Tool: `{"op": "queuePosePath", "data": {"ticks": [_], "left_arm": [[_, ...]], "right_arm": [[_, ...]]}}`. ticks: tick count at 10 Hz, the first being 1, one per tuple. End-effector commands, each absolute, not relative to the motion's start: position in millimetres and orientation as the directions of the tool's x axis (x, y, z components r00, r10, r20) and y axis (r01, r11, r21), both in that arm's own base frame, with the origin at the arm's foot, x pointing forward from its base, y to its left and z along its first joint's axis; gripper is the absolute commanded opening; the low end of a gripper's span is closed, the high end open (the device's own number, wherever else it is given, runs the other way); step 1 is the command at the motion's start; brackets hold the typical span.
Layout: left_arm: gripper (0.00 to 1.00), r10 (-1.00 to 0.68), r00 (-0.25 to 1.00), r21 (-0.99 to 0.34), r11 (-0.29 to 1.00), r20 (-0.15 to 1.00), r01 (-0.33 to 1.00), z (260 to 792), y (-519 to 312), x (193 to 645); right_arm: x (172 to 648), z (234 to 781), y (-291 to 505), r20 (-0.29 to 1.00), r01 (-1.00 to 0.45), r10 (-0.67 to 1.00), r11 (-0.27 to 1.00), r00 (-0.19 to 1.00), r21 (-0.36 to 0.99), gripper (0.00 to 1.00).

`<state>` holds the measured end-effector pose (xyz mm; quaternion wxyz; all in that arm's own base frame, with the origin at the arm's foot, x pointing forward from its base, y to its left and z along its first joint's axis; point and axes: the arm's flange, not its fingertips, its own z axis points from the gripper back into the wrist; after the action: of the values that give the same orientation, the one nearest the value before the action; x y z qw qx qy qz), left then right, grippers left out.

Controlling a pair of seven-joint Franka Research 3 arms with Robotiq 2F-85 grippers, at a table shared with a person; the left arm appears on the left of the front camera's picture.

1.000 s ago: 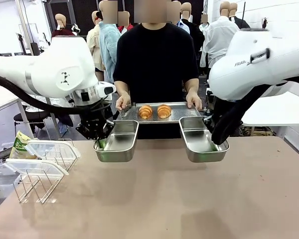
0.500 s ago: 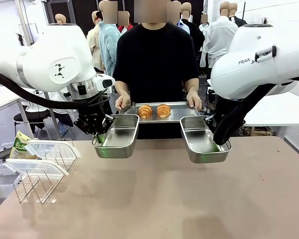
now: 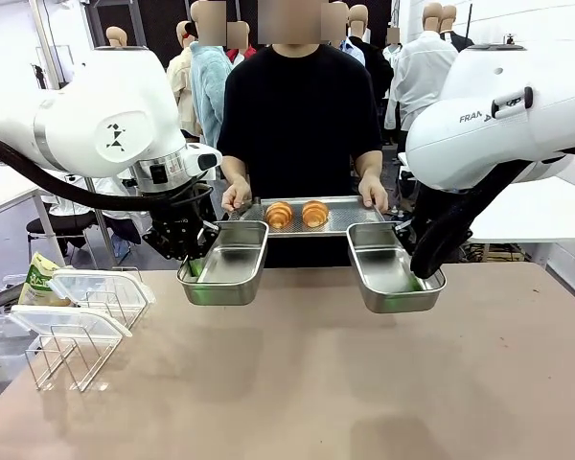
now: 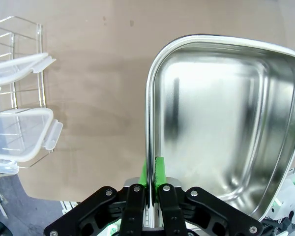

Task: Place the bread in airtight containers.
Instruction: Once an object is inside an Airtight Container , place the container in the center of the table.

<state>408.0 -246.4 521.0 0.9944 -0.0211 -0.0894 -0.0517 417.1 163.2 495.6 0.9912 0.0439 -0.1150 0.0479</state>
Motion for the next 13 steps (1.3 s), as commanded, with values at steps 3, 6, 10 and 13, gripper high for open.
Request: {"op": "queuePosePath", "data": {"ticks": [3, 6, 10, 13], "left_arm": [[0.0, -0.097, 0.978, -0.036, 0.994, 0.187, 0.105, 525.0, -245.8, 408.4], [0.0, -0.097, 0.978, -0.036, 0.994, 0.187, 0.105, 525.0, -245.8, 408.4], [0.0, -0.097, 0.978, -0.036, 0.994, 0.187, 0.105, 525.0, -245.8, 408.4], [0.0, -0.097, 0.978, -0.036, 0.994, 0.187, 0.105, 525.0, -245.8, 408.4]], "right_arm": [[416.8, 499.5, 162.6, 0.24, -0.105, 0.083, 0.991, 0.967, 0.079, 0.0], [416.8, 499.5, 162.6, 0.24, -0.105, 0.083, 0.991, 0.967, 0.079, 0.0], [416.8, 499.5, 162.6, 0.24, -0.105, 0.083, 0.991, 0.967, 0.079, 0.0], [416.8, 499.5, 162.6, 0.24, -0.105, 0.083, 0.991, 0.967, 0.079, 0.0]]}}
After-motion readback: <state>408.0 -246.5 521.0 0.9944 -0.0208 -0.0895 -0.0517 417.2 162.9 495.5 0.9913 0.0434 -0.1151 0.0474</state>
